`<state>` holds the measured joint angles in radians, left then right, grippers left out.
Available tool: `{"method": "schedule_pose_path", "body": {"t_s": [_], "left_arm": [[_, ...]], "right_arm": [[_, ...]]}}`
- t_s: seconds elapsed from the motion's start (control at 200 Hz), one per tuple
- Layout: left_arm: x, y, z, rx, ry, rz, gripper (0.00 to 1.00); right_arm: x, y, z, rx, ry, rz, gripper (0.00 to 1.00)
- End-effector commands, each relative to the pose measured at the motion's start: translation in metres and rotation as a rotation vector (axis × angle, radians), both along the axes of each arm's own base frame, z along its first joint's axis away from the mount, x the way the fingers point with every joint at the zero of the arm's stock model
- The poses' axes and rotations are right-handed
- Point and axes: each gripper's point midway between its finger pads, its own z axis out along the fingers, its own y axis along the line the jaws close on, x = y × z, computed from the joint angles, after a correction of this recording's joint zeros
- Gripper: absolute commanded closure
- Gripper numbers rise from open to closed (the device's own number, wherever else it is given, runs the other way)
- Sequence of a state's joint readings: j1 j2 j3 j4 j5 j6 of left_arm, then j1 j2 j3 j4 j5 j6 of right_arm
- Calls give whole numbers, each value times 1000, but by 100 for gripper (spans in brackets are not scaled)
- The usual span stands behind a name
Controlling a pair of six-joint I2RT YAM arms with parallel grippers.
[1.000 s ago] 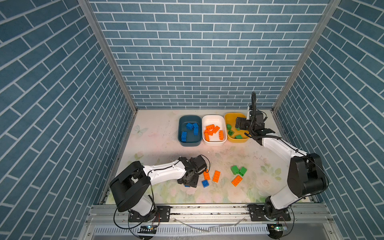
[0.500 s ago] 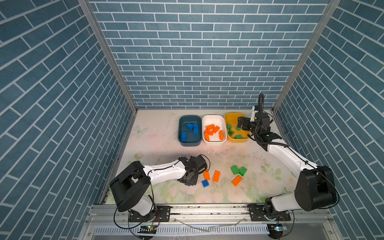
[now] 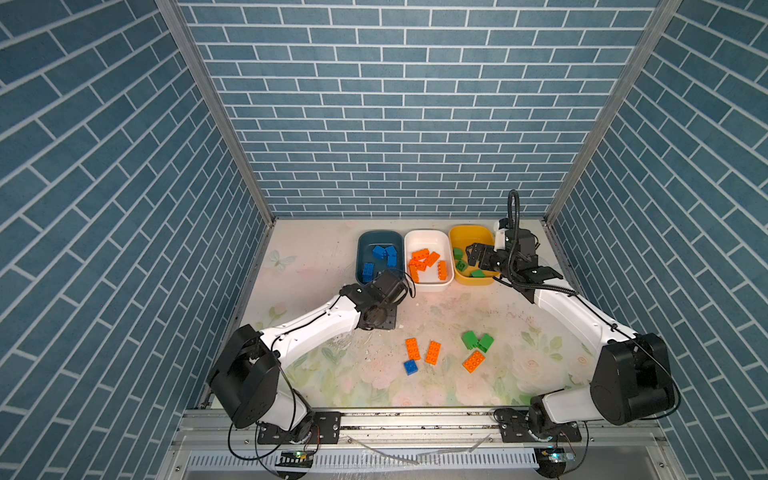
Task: Sort the legos into containers by color
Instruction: 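Raise the right gripper while the left gripper grasps a blue brick in the pile, then carry the blue brick with the left gripper and drop it into the teal tub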
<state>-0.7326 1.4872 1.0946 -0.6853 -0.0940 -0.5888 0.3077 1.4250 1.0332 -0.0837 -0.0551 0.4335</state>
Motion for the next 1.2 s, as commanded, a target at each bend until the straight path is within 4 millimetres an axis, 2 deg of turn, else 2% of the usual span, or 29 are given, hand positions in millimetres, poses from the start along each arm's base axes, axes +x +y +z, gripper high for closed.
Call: {"method": "schedule_pose_path", "body": {"t_s": [0.0,0.17,0.325,0.455,0.635,0.725,0.765,0.845,0.935,1.045,1.195], "left_arm": [[30,2,21,11,-62,-5,74],[77,-2,41,-25,-131,44,74],[109,-16,46,-90,-133,68,74],[143,-17,42,-70,-153,102,73],[188,-12,37,-39,-195,167,71],[205,-8,34,-7,-185,190,67],[208,-9,33,-8,-172,189,64],[212,-16,35,-39,-174,173,37],[212,-22,40,-77,-188,152,22],[208,-28,50,-121,-204,118,12],[194,-36,72,-241,-274,68,3]], "right_arm": [[-3,-6,10,47,12,-75,1],[-5,-14,2,44,31,-123,1],[-10,-11,-8,27,74,-95,1],[-15,-13,-14,2,110,-95,1],[-25,-3,-15,12,117,-14,1],[-32,0,-18,14,118,23,1],[-36,7,-20,23,123,69,1],[-46,18,-29,41,154,134,1],[-56,28,-41,55,210,180,1],[-77,51,-57,25,267,322,1],[-129,94,-77,-240,213,694,1]]}}
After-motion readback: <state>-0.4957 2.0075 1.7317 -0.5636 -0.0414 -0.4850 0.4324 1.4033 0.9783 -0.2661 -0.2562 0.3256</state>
